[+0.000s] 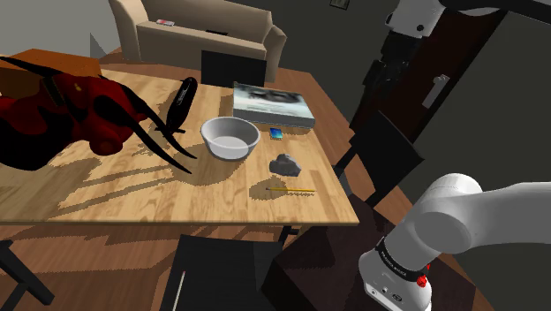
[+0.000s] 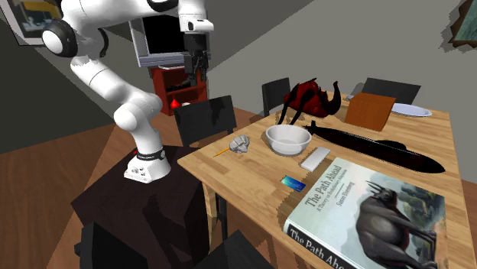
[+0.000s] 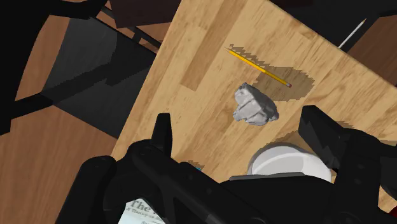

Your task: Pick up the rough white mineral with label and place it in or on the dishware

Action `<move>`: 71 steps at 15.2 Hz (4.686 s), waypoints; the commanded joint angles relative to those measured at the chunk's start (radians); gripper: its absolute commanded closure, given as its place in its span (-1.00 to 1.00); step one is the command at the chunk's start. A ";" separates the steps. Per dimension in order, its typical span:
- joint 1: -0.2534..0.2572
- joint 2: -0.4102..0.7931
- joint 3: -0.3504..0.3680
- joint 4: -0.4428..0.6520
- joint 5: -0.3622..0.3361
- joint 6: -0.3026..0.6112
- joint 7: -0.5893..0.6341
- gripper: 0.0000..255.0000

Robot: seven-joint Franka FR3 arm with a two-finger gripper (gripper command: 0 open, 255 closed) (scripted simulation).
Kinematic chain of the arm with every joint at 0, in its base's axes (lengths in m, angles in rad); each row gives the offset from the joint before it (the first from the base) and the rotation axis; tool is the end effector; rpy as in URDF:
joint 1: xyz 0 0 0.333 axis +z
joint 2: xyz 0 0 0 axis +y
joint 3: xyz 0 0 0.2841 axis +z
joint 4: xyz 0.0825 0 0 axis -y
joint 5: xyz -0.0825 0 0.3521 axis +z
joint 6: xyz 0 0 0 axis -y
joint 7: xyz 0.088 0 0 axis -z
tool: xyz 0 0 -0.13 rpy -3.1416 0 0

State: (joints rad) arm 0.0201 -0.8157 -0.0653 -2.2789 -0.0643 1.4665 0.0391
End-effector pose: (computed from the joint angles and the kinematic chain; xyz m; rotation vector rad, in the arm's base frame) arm 0.2789 -0.0274 0.5772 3.1232 -0.1103 0.0034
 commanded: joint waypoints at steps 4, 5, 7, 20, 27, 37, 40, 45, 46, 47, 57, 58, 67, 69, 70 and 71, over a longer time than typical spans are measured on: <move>0.028 0.006 -0.005 -0.093 -0.006 0.118 -0.048 -1.00; 0.037 0.011 -0.006 -0.122 -0.008 0.158 -0.064 -1.00; 0.056 0.025 -0.009 -0.176 -0.012 0.239 -0.096 -1.00; 0.183 0.288 -0.033 -0.401 -0.034 0.811 -0.297 -1.00; 0.206 0.420 -0.040 -0.435 -0.038 0.993 -0.335 -1.00; 0.206 0.469 -0.043 -0.449 -0.039 1.055 -0.335 -1.00; 0.206 0.468 -0.043 -0.449 -0.039 1.054 -0.335 1.00; 0.206 0.468 -0.043 -0.449 -0.039 1.054 -0.335 1.00; 0.206 0.467 -0.043 -0.450 -0.039 1.054 -0.335 1.00; 0.206 0.468 -0.043 -0.450 -0.039 1.055 -0.335 1.00; 0.208 0.376 -0.037 -0.389 -0.033 0.903 -0.339 1.00; 0.208 0.367 -0.037 -0.381 -0.033 0.886 -0.340 1.00; 0.180 0.359 0.093 -0.457 -0.337 0.836 -0.420 -1.00; 0.163 0.369 0.120 -0.491 -0.427 0.853 -0.434 -1.00; 0.156 0.380 0.118 -0.495 -0.437 0.870 -0.429 -1.00; 0.150 0.393 0.117 -0.499 -0.447 0.886 -0.423 -1.00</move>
State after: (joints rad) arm 0.1776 -0.4306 0.0502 -2.7697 -0.4898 2.3387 -0.3840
